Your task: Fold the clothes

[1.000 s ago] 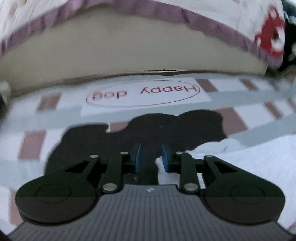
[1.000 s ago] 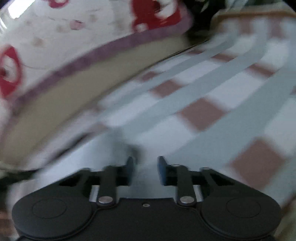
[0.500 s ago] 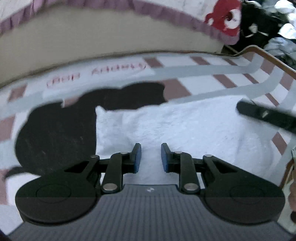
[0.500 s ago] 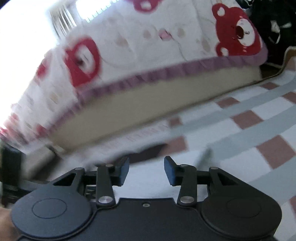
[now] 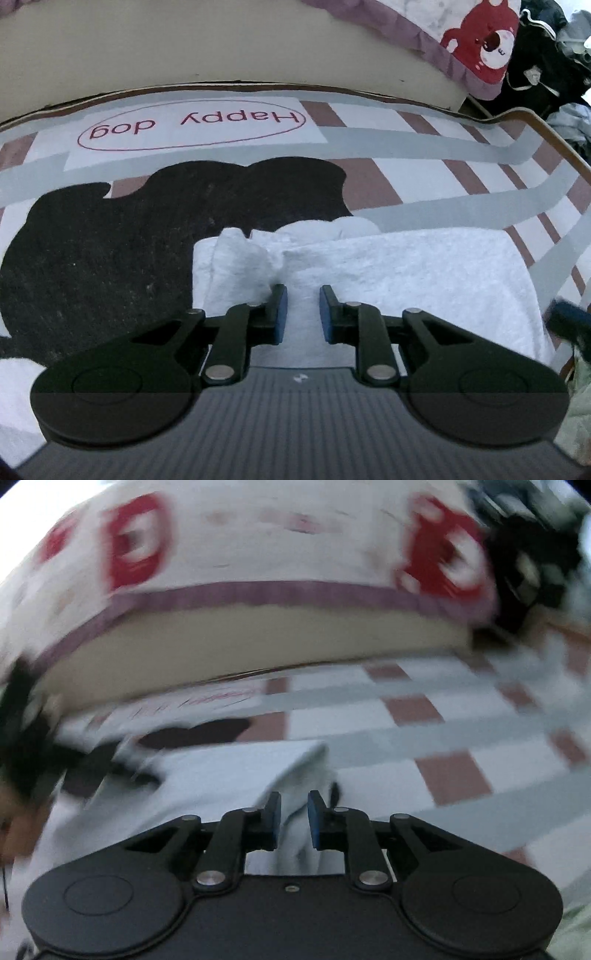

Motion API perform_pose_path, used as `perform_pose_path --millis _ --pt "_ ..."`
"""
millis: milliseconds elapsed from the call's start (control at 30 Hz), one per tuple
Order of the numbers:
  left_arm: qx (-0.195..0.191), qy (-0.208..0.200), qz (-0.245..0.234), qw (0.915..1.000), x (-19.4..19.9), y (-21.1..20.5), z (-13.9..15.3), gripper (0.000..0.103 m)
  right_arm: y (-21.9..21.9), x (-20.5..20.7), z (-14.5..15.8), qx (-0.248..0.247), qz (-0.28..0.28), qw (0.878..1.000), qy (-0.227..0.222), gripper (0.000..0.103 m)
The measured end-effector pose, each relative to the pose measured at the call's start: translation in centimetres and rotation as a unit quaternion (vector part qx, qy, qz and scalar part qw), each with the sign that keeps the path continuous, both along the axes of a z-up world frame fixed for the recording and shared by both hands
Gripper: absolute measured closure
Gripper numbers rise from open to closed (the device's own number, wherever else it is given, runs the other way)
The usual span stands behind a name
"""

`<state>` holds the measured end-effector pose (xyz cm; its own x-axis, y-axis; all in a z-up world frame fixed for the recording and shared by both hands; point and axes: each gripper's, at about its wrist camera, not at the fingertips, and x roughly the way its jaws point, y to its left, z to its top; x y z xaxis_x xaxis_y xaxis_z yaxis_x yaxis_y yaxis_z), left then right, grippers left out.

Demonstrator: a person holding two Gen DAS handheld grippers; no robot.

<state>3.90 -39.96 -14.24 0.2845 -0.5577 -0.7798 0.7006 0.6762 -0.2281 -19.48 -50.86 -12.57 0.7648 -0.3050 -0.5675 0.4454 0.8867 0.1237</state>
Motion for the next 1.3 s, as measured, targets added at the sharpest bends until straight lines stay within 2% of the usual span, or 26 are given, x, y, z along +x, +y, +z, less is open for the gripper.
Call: perform_pose_path --millis 67,100,167,233,267,300,333,467,533,567,600,633,700,733,767,800,833,867,933,967,1000,1067,1133,1200,1233,1300 --pt "0.001 -0.004 -0.001 1.0000 -0.1 0.0 0.0 0.083 1.4 -1.1 0.2 0.002 0.032 0.999 0.006 0.081" --pt "0.000 -0.006 0.000 1.0000 -0.2 0.0 0.0 0.083 1.9 -1.4 0.1 0.006 0.040 0.999 0.008 0.076" --pt "0.000 -0.007 0.002 1.0000 -0.4 0.0 -0.1 0.083 2.4 -1.2 -0.7 0.017 0.037 0.999 0.011 0.064" --pt "0.001 -0.010 0.001 1.0000 -0.4 0.0 -0.1 0.083 2.6 -0.5 -1.6 0.015 0.014 1.000 0.007 0.062" --pt "0.002 -0.012 0.000 0.9999 -0.5 0.0 -0.1 0.083 2.5 -0.2 -1.8 0.011 -0.002 1.000 -0.001 0.066" --pt "0.003 -0.013 -0.002 0.9999 -0.5 0.0 -0.1 0.083 2.4 0.0 -2.0 0.008 -0.017 1.000 -0.010 0.095" --pt "0.003 -0.014 -0.002 0.9999 -0.5 0.0 0.0 0.083 2.3 0.3 -2.2 0.006 -0.028 1.000 -0.010 0.100" --pt "0.008 -0.021 0.001 0.9997 -0.6 -0.1 -0.1 0.087 2.3 0.5 -3.0 -0.001 -0.061 0.998 0.014 0.103" --pt "0.011 -0.026 0.004 0.9996 -0.6 -0.1 -0.1 0.088 2.0 -0.1 -3.8 -0.018 -0.110 0.992 0.056 0.103" --pt "0.010 -0.027 0.006 0.9996 -0.5 -0.1 -0.1 0.089 1.1 -0.7 -4.5 -0.014 -0.144 0.986 0.081 0.103" --pt "0.010 -0.028 0.008 0.9995 -0.5 -0.1 -0.1 0.089 0.0 -1.6 -4.9 0.012 -0.170 0.982 0.085 0.103" --pt "0.011 -0.030 0.011 0.9994 -0.5 -0.1 0.0 0.090 -0.8 -2.8 -4.5 0.048 -0.177 0.981 0.061 0.103" --pt "0.021 -0.053 0.017 0.9983 -0.7 -0.4 0.0 0.097 -1.0 -4.0 -2.6 0.078 -0.154 0.985 0.006 0.102" --pt "0.031 -0.071 0.019 0.9968 -0.9 -0.7 0.0 0.100 -0.5 -3.9 -1.4 0.075 -0.123 0.989 -0.020 0.094" --pt "0.040 -0.085 0.018 0.9954 -1.0 -0.9 0.1 0.100 0.0 -3.5 -0.4 0.069 -0.093 0.992 -0.041 0.092" --pt "0.043 -0.087 0.022 0.9950 -1.1 -1.0 0.3 0.100 0.5 -2.9 0.4 0.064 -0.067 0.994 -0.057 0.075" --pt "0.046 -0.085 0.028 0.9950 -1.1 -0.9 0.5 0.100 0.9 -2.1 1.0 0.056 -0.048 0.995 -0.067 0.052" --pt "0.046 -0.082 0.042 0.9947 -1.2 -0.4 1.1 0.100 1.3 -1.3 1.3 0.048 -0.037 0.996 -0.069 0.047" --pt "0.039 -0.069 0.081 0.9936 -1.3 1.5 2.3 0.098 1.5 0.3 1.4 0.042 -0.031 0.997 -0.058 0.047" --pt "0.027 -0.046 0.102 0.9934 -1.2 3.1 2.9 0.087 1.4 0.9 1.3 0.047 -0.037 0.997 -0.046 0.047" --pt "0.015 -0.019 0.121 0.9923 -1.1 4.7 3.5 0.057 1.3 1.2 1.2 0.057 -0.046 0.997 -0.036 0.047" --pt "-0.008 0.045 0.143 0.9887 -1.2 7.3 3.6 0.023 0.7 0.8 0.8 0.106 -0.062 0.992 -0.028 0.047" --pt "-0.021 0.102 0.139 0.9847 -1.5 8.4 2.8 0.020 0.2 -0.2 -0.2 0.213 -0.026 0.975 -0.055 0.045" --pt "-0.033 0.159 0.135 0.9774 -1.7 9.4 2.1 0.020 0.1 -0.9 -1.4 0.314 0.020 0.945 -0.086 0.047" --pt "-0.040 0.187 0.133 0.9724 -1.9 10.0 1.7 0.020 0.3 -0.8 -1.9 0.330 0.025 0.940 -0.088 0.046" --pt "-0.038 0.227 0.132 0.9640 -2.2 10.5 0.9 0.021 0.6 0.0 -2.6 0.319 0.004 0.946 -0.052 0.046"
